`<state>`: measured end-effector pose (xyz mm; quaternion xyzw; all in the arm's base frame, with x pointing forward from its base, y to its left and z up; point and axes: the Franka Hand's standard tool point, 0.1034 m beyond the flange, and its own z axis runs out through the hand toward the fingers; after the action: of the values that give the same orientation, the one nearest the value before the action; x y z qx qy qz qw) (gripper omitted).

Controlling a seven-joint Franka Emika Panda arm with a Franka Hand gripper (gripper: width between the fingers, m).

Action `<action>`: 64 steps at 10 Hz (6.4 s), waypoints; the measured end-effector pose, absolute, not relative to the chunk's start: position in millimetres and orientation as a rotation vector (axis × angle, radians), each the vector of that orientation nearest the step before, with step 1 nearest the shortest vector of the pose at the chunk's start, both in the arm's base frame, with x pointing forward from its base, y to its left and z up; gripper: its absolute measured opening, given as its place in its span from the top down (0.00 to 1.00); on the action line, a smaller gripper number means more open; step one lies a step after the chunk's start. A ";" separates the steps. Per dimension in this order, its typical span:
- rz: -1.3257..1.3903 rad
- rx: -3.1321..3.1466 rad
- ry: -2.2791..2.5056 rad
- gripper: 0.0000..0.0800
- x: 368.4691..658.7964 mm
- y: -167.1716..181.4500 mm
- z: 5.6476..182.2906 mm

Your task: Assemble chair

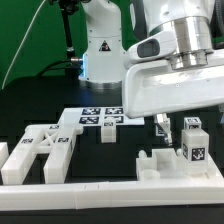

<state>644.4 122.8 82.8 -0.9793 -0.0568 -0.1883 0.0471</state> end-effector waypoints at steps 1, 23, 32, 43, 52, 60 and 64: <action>-0.421 -3.004 -0.178 0.19 641.1 126.1 79.9; 0.099 -2.606 1.365 0.40 640.7 121.4 71.5; -0.181 -3.032 -0.442 0.19 651.1 123.5 74.9; -0.088 -2.700 1.334 0.64 651.1 112.0 72.5; -0.032 -2.893 0.791 0.20 644.2 112.6 70.3; -0.111 -3.032 0.063 0.30 645.2 131.5 73.4; -0.091 -2.990 0.458 0.61 645.8 129.3 73.4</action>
Offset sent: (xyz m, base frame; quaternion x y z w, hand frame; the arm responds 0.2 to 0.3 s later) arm -0.0003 -0.0033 -0.0063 0.0034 -0.1951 0.0129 0.9807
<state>645.8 129.3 73.4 -0.9864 0.1510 -0.0299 0.0576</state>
